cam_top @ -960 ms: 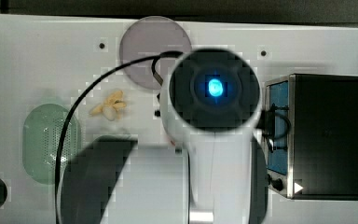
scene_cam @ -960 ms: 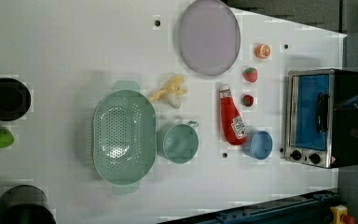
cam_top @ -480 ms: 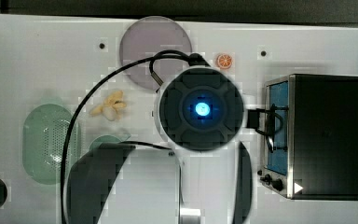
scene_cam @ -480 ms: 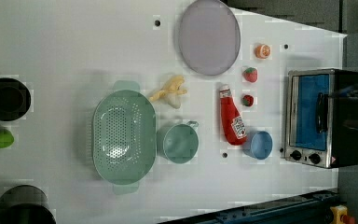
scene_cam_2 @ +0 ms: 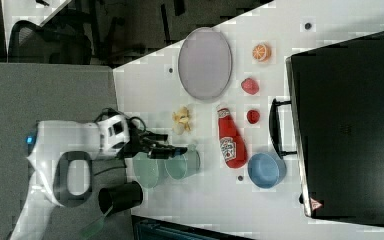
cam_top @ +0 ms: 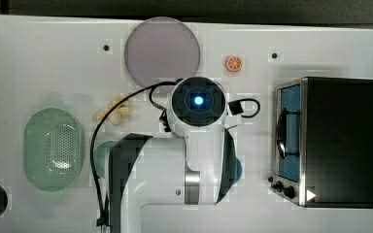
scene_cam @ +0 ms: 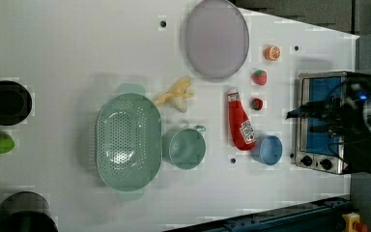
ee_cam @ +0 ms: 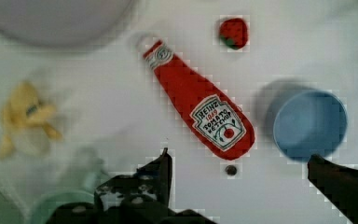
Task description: Pick Ketchup from the table and place it in strainer.
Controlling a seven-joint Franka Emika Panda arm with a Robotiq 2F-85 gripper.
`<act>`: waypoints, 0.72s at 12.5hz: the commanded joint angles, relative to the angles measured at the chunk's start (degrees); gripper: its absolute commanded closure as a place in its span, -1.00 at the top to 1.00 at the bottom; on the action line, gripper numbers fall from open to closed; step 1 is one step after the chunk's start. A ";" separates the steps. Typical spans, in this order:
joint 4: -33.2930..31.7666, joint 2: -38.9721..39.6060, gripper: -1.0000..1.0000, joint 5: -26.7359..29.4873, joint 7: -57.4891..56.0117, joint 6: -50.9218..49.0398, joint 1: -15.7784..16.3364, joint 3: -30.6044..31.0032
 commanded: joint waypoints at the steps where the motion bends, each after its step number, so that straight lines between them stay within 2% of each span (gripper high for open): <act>1: -5.30 -0.64 1.00 -0.09 -22.96 5.81 -0.59 0.03; 4: -10.85 1.05 1.00 -0.09 -33.67 15.67 -0.59 0.07; 6: -13.26 3.40 1.00 -0.09 -33.76 21.41 -0.56 0.10; 9: -13.45 9.05 1.00 -0.14 -33.75 24.44 -0.39 0.56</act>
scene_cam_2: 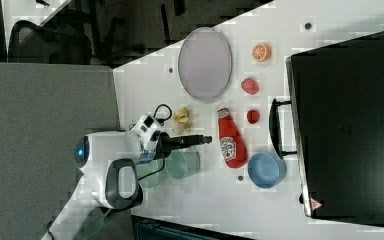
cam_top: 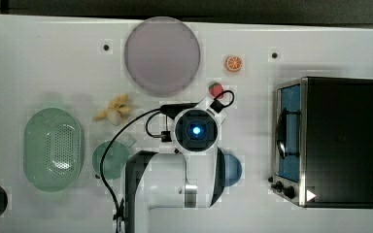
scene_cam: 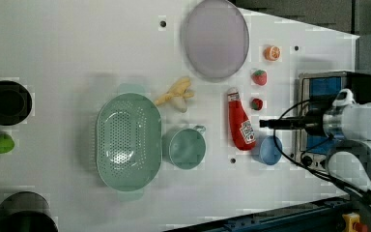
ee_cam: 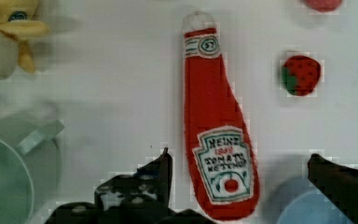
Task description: Pick Ketchup from the table and place it in strainer.
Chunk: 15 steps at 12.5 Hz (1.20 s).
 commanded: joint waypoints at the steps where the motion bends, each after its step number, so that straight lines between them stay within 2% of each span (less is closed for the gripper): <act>1: -0.79 6.22 1.00 -0.37 -4.45 3.98 -0.03 0.16; 4: -0.74 11.51 1.00 -5.80 -4.45 12.48 -0.09 -0.02; 10: 0.39 17.56 1.00 -5.80 -3.85 15.44 -0.03 0.26; 11: 0.50 18.13 0.92 -5.79 -3.83 15.53 -0.03 0.21; 14: 0.57 19.01 0.25 -5.80 -3.85 17.38 -0.06 0.05; 15: 0.67 18.87 0.25 -5.80 -3.83 17.37 -0.08 0.04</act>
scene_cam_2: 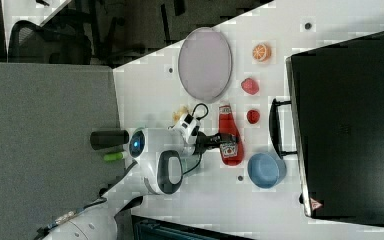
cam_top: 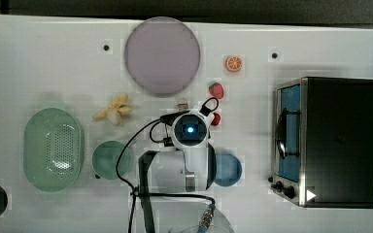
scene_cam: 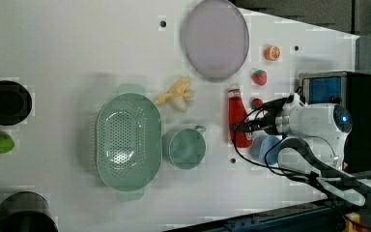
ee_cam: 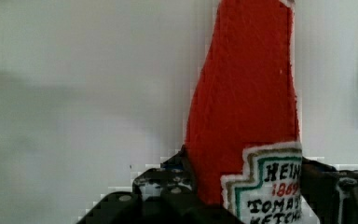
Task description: Pick Ketchup from the table and place it in strainer.
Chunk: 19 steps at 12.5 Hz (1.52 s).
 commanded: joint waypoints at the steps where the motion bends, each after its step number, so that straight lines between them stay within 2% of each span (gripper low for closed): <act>1: 1.65 -0.41 0.25 -0.35 -1.37 0.37 0.20 0.16; 4: 2.11 -5.28 0.25 -0.33 -1.03 -2.70 0.12 0.12; 7: 3.77 -13.93 0.25 -0.03 0.49 -14.65 0.36 1.28; 11: 9.68 -22.92 0.25 0.32 2.78 -30.52 1.52 5.38; 15: 14.34 -25.50 0.25 4.17 15.08 -37.26 3.34 12.68; 17: 14.94 -25.04 0.25 7.11 23.88 -37.17 4.41 17.20; 19: 15.10 -23.79 0.25 7.54 31.30 -36.16 5.31 21.91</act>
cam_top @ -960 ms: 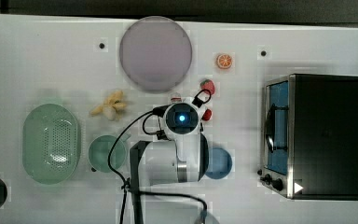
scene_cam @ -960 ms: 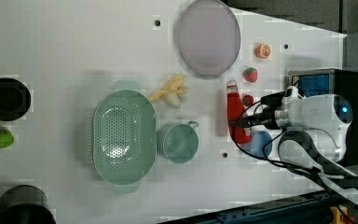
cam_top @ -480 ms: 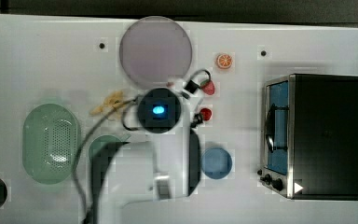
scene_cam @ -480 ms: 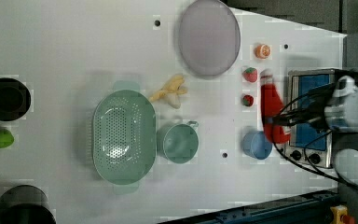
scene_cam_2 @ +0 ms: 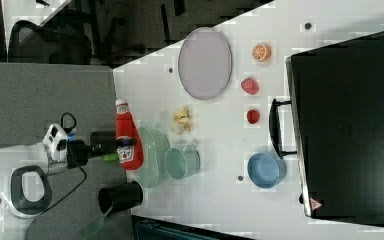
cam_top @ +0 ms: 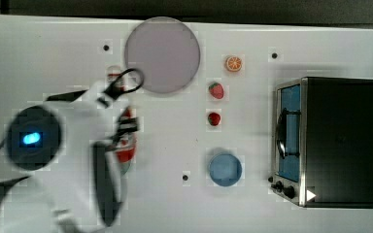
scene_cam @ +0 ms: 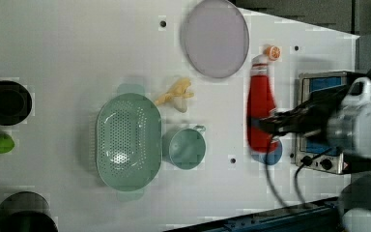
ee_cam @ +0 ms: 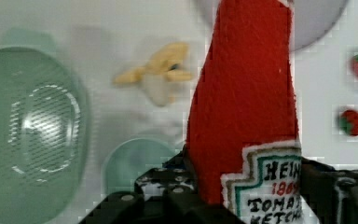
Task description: Pick Ketchup from the table and place it in strainer.
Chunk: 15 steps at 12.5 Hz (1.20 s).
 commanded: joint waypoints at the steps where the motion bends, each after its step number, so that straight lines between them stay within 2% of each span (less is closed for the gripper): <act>1: -0.71 3.69 0.25 1.52 16.20 -0.43 2.18 6.11; 3: -0.30 6.47 0.25 1.53 21.66 2.06 2.59 10.11; 7: -0.44 15.86 0.25 1.17 33.37 15.24 3.74 16.04; 9: -0.57 21.40 0.25 -0.11 39.03 19.50 5.39 16.87; 12: -0.85 28.63 0.25 -6.02 41.16 25.09 7.13 16.09; 13: -0.96 30.57 0.31 -6.82 42.59 27.63 7.33 15.65; 15: -1.24 33.21 0.72 -8.49 43.40 32.40 7.68 14.99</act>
